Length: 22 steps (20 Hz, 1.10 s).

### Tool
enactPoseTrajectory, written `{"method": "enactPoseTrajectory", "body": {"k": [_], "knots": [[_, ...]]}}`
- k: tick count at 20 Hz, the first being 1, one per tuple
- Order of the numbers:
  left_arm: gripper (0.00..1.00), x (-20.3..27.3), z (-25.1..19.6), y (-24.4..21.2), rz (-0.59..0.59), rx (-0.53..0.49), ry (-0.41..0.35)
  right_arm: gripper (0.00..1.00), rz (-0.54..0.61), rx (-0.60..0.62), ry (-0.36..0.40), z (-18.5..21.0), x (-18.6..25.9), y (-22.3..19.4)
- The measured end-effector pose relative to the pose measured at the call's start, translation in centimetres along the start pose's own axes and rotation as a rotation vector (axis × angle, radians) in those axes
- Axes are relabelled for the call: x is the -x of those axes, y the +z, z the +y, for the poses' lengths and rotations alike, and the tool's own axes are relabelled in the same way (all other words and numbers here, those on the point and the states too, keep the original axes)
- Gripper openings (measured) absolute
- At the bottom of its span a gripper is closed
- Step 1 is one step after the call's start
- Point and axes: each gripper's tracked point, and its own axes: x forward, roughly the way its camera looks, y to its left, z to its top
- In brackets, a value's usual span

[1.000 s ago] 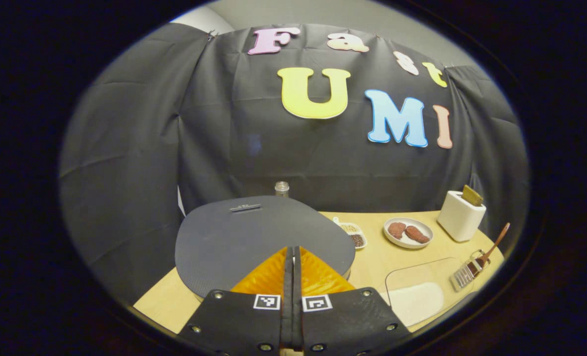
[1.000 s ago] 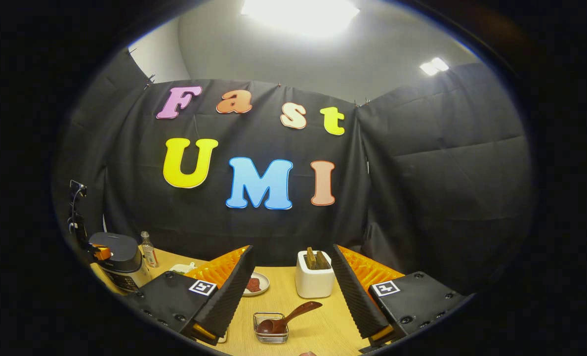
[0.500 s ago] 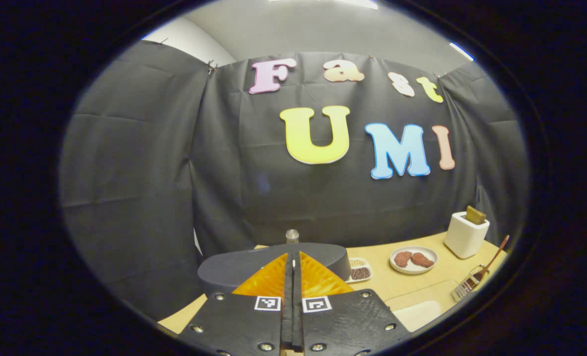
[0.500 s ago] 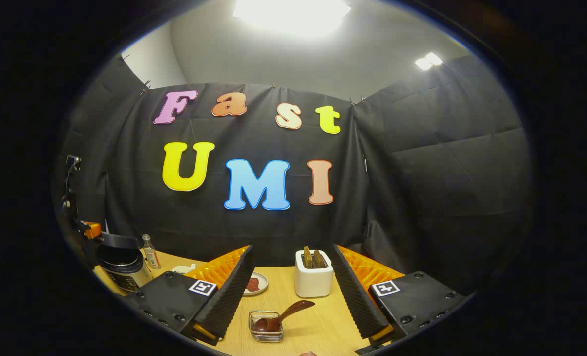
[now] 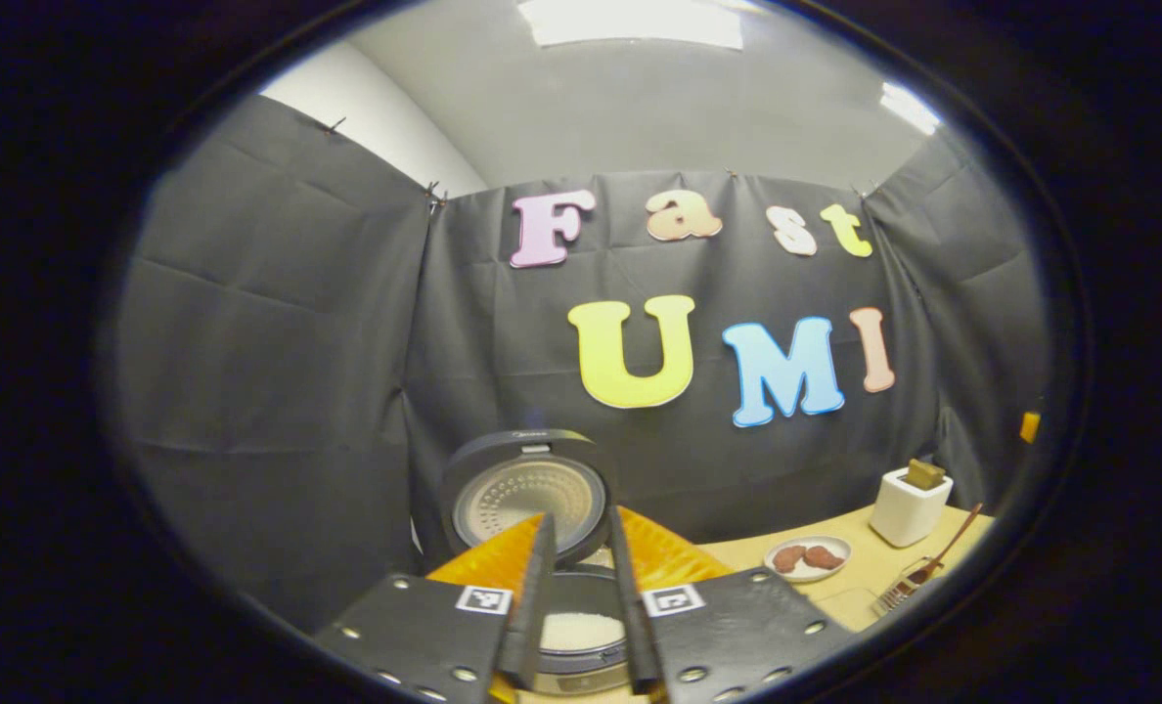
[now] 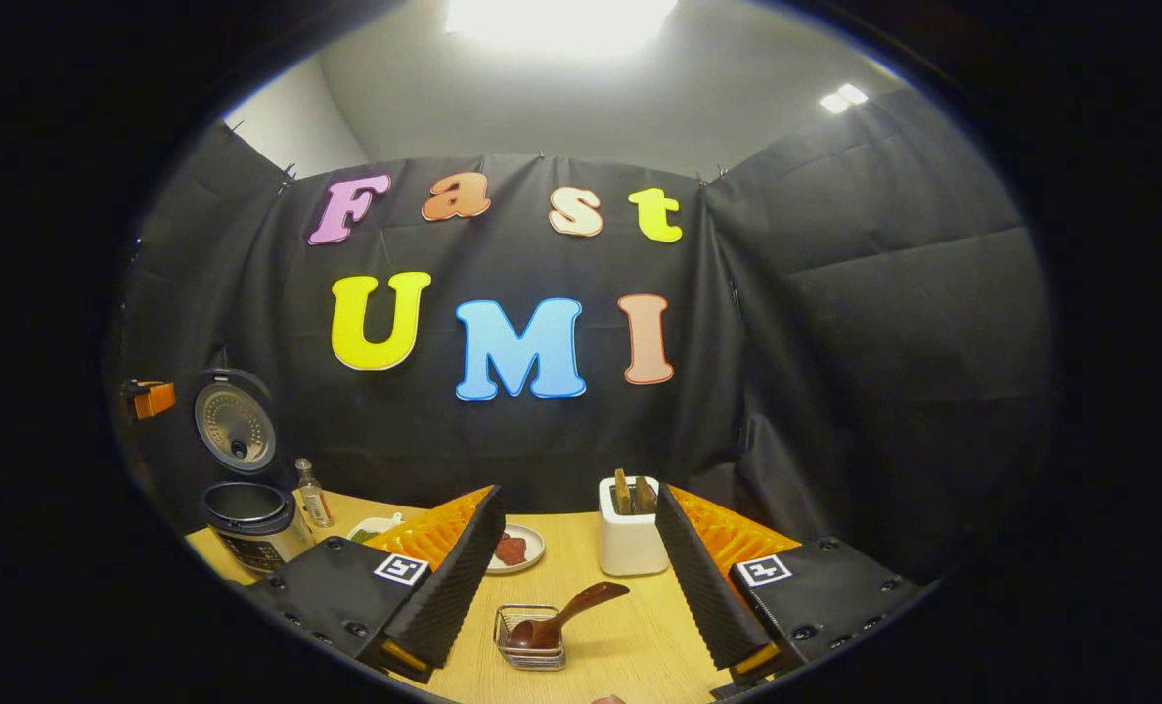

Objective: Close the left gripper, press the button to open the rice cooker; take a wooden spoon from the chopstick holder with the right hand, scoop a spoonful of rice and pour it into the rice cooker, then put the wooden spoon back into the chopstick holder.

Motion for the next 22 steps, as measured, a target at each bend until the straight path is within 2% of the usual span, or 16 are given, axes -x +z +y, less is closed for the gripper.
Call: {"method": "enactPoseTrajectory", "body": {"k": [3, 6, 16, 17, 18, 22], "knots": [[0.75, 2.4, 0.8, 1.6, -0.017, 0.0, 0.033, 0.97, 0.031, -0.004, 0.02, 0.1, -1.3, -1.5], [0.84, 4.7, 1.7, 3.0, -0.04, -0.019, 0.054, 0.97, 0.069, -0.024, 0.033, 0.1, -2.8, -3.2], [0.85, 8.9, 6.8, 2.7, 0.005, -0.072, 0.182, 0.98, 0.267, -0.146, 0.004, -1.2, -7.6, -11.6], [0.85, 9.2, 7.0, 2.7, 0.009, -0.073, 0.189, 0.92, 0.287, -0.156, -0.003, -1.3, -7.8, -12.5], [0.85, 9.4, 7.3, 2.8, 0.012, -0.074, 0.197, 0.98, 0.31, -0.165, -0.005, -1.3, -8.0, -13.3], [0.86, 10.0, 8.2, 2.4, 0.022, -0.087, 0.213, 0.98, 0.414, -0.221, 0.01, -0.5, -8.1, -16.8]]}}
